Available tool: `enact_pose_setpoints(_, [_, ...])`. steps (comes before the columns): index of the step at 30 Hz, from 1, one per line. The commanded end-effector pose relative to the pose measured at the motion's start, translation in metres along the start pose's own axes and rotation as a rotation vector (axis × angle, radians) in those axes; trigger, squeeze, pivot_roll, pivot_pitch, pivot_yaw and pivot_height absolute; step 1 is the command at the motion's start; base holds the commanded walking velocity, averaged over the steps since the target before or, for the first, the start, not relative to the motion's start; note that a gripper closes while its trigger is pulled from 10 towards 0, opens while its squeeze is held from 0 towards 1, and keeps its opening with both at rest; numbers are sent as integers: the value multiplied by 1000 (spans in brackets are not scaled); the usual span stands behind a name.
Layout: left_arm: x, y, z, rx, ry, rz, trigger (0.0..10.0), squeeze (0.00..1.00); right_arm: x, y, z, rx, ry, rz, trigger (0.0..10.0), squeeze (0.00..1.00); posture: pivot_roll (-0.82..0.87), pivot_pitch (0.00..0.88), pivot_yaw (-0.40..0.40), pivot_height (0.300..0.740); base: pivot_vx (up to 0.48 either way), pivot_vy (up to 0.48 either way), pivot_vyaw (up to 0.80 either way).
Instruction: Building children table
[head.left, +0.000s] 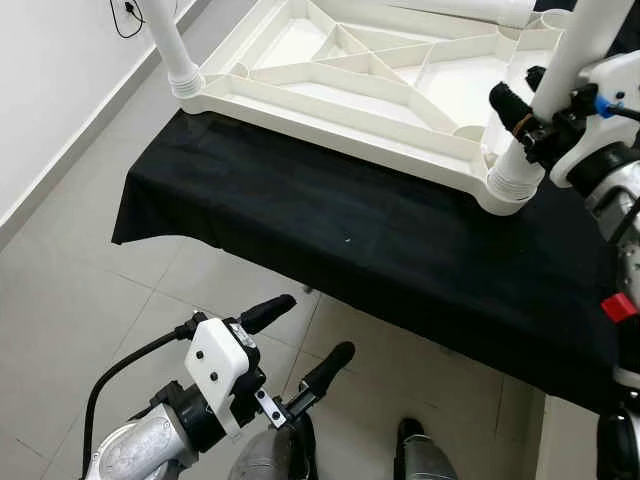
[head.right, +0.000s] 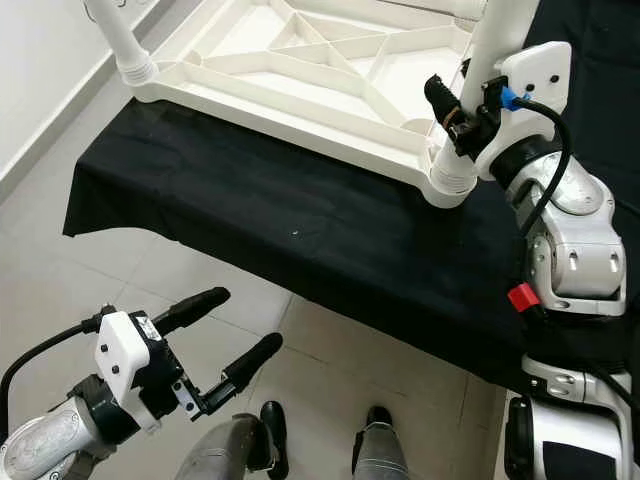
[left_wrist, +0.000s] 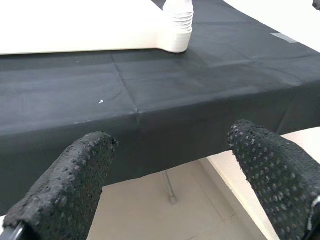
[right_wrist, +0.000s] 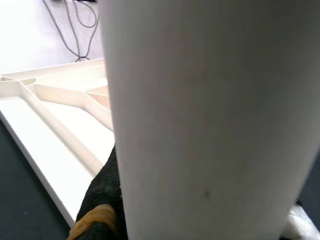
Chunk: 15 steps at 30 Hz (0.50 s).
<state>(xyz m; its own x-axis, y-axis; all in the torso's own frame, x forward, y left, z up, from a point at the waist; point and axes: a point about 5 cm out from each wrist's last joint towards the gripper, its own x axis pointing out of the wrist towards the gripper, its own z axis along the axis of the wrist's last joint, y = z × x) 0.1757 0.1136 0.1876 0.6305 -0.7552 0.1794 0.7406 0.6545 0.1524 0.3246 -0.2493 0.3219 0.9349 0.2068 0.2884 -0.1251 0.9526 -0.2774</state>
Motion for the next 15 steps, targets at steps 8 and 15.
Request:
enact_pose_setpoints(8, [-3, -2, -6, -2, 25, -9, 10000, 0, -17, -6, -48, 54, 247, -200, 10000, 0, 45, 377, 126, 740, 0, 0, 0])
enact_pose_setpoints(15, [-3, -2, -6, -2, 25, -10, 10000, 0, -23, -7, -52, 72, 265, -278, 10000, 0, 45, 377, 126, 740, 0, 0, 0])
